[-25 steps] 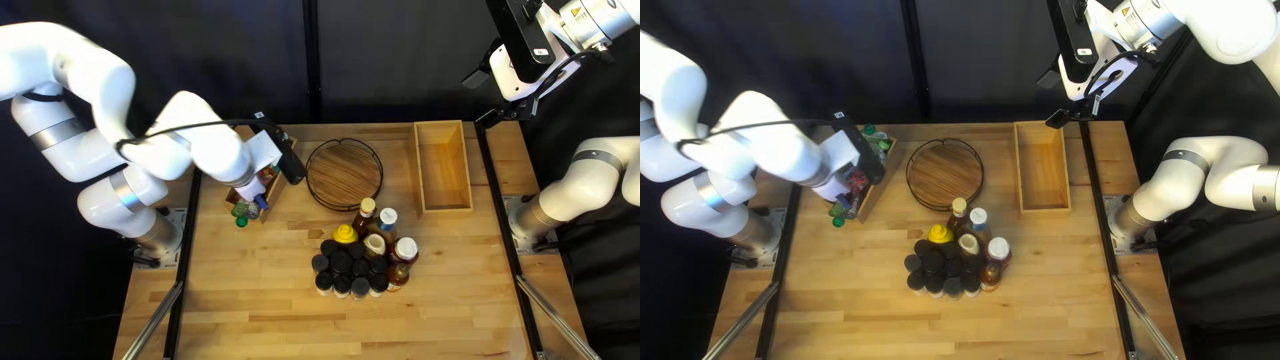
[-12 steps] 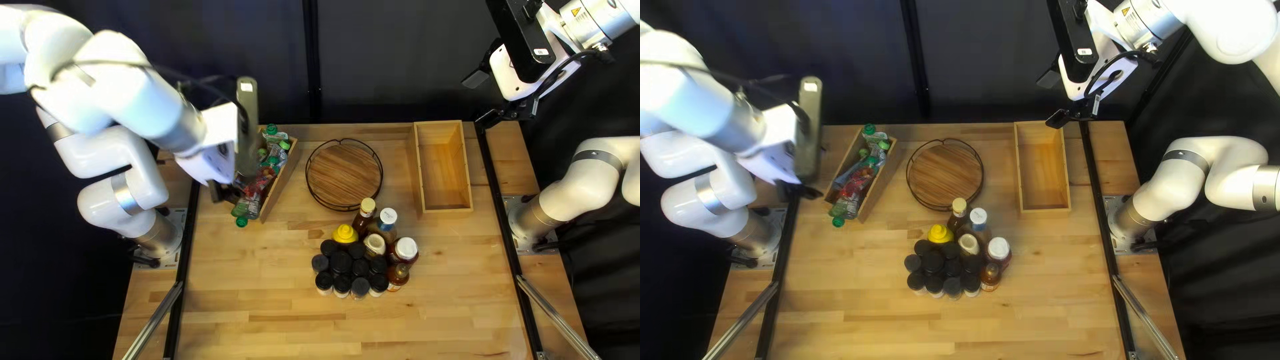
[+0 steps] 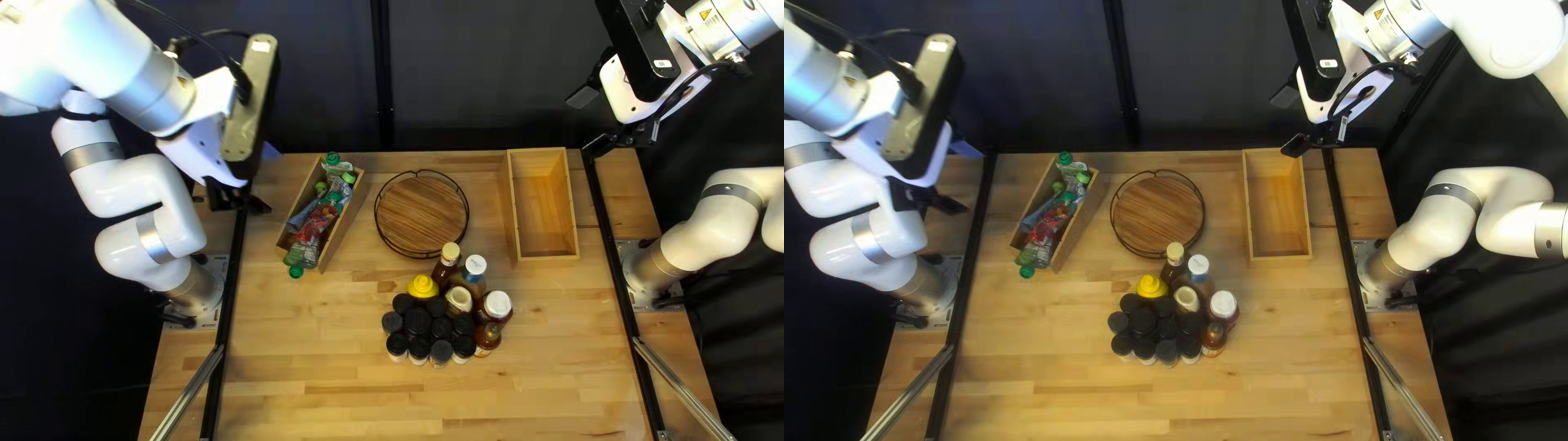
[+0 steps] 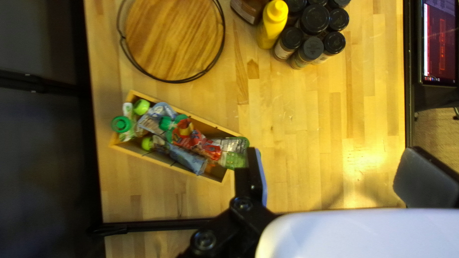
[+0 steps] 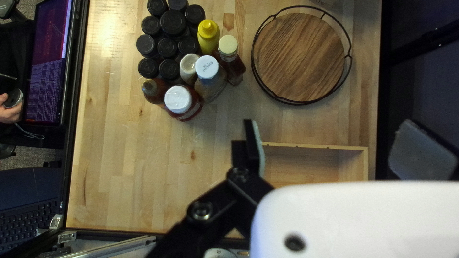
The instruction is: Separate condiments, baby food and spices and place it in 3 different racks/containers
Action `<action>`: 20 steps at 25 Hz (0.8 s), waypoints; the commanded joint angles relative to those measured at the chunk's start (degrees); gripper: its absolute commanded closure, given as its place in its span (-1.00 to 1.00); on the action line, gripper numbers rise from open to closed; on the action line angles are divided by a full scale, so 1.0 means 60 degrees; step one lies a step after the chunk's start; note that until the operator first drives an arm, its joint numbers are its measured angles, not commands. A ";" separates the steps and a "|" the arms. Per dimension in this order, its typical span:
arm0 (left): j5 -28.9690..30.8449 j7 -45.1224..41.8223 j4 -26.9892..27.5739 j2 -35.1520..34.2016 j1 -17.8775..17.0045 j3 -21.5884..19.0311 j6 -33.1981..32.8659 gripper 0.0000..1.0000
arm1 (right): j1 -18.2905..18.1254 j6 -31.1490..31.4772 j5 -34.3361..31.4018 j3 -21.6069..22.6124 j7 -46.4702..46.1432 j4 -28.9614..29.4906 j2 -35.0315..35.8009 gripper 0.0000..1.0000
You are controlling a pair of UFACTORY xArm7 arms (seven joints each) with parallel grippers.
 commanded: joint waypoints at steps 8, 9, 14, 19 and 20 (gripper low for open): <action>0.0131 -0.0483 -0.0203 -0.0078 0.0470 -0.0573 0.0380 -1.00 | 0.0000 0.0000 0.0000 0.0000 0.0000 0.0000 0.0000 -1.00; 0.0131 -0.0483 -0.0203 -0.0078 0.0470 -0.0573 0.0380 -1.00 | 0.0000 0.0000 0.0000 0.0000 0.0000 0.0000 0.0000 -1.00; 0.0131 -0.0483 -0.0203 -0.0078 0.0470 -0.0573 0.0380 -1.00 | 0.0000 0.0000 0.0000 0.0000 0.0000 0.0000 0.0000 -1.00; 0.0131 -0.0483 -0.0203 -0.0078 0.0470 -0.0573 0.0380 -1.00 | 0.0000 0.0000 0.0000 0.0000 0.0000 0.0000 0.0000 -1.00; 0.0131 -0.0483 -0.0203 -0.0078 0.0470 -0.0573 0.0380 -1.00 | 0.0000 0.0000 0.0000 0.0000 0.0000 0.0000 0.0000 -1.00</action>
